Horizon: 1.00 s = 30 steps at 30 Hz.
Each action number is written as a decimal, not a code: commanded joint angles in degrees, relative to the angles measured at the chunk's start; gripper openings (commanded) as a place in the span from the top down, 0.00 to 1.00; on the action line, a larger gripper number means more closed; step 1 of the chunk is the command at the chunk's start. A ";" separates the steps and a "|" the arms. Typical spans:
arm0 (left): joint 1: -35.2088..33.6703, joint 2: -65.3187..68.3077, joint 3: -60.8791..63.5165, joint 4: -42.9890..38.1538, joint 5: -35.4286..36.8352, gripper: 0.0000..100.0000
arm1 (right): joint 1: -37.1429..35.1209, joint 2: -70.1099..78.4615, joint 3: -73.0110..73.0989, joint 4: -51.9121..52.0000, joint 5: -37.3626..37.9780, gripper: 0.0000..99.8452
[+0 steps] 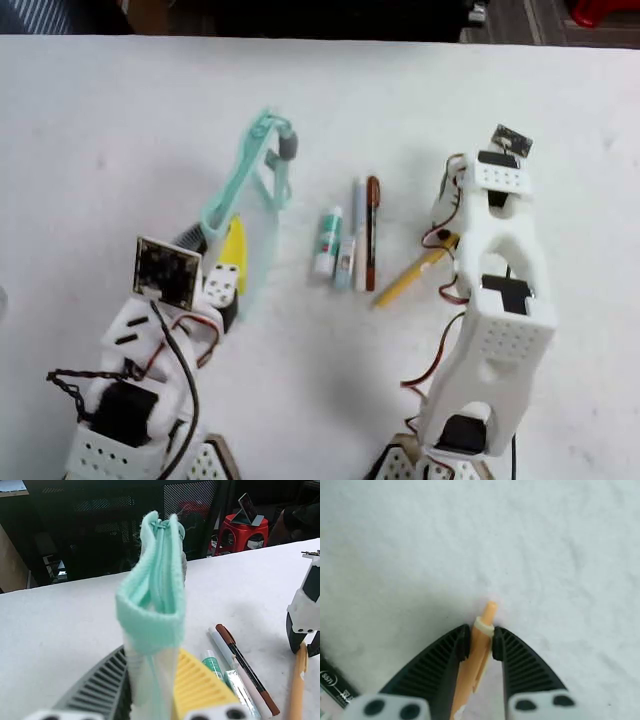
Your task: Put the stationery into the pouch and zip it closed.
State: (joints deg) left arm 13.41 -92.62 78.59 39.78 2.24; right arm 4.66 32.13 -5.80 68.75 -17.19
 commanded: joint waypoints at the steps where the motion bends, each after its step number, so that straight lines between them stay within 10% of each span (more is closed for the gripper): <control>1: -0.04 -0.13 0.44 2.02 0.88 0.98 | -0.66 -0.22 -1.05 0.13 0.09 0.98; 30: -0.40 -0.22 0.26 2.11 0.88 0.98 | -0.57 -0.22 -2.99 0.48 0.09 0.98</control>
State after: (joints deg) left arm 13.41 -92.62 78.59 39.78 2.24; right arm 4.66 32.22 -6.24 68.84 -17.19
